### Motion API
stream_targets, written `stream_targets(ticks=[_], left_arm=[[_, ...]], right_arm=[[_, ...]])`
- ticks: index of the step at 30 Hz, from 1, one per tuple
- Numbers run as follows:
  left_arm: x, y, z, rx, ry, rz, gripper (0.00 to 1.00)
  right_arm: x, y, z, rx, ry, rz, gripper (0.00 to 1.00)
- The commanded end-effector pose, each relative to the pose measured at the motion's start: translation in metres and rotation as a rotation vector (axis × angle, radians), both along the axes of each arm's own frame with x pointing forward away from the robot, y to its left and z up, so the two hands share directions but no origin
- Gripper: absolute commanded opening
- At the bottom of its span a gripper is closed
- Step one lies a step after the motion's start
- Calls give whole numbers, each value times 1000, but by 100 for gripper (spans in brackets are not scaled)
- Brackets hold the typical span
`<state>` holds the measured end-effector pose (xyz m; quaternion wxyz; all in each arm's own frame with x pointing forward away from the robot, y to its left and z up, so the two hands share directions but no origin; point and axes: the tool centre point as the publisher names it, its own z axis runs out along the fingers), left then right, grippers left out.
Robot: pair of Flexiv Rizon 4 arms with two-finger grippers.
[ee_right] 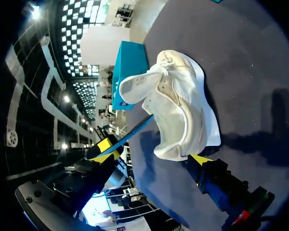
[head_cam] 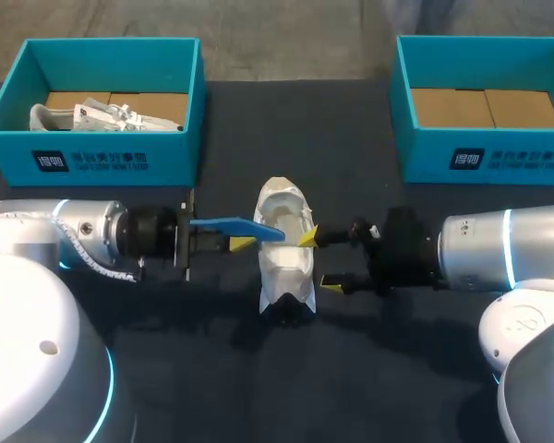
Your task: Take the shoe out of the shoebox, open the shoe tongue, remove and reinsert the insole, then place the shoe into the shoebox
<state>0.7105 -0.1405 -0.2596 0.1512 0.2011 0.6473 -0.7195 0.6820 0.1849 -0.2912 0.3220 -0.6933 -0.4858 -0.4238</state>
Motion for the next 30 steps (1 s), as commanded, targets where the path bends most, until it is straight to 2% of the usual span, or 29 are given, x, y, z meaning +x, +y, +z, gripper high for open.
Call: stream_targets(ticks=[1,9,23,30], left_arm=[[2,-1,-5,-2,3,2,0],[-1,-3,0,-8,-1,-4,0],[-7,-10,23,-75,-27,-26,0],[-10,-14,24,-84,-20,-30,0]], right_arm=[[0,3,1,-9,2,-4,100],[0,3,1,-9,2,-4,100],[0,3,1,-9,2,-4,100],[0,3,1,-9,2,-4,100]])
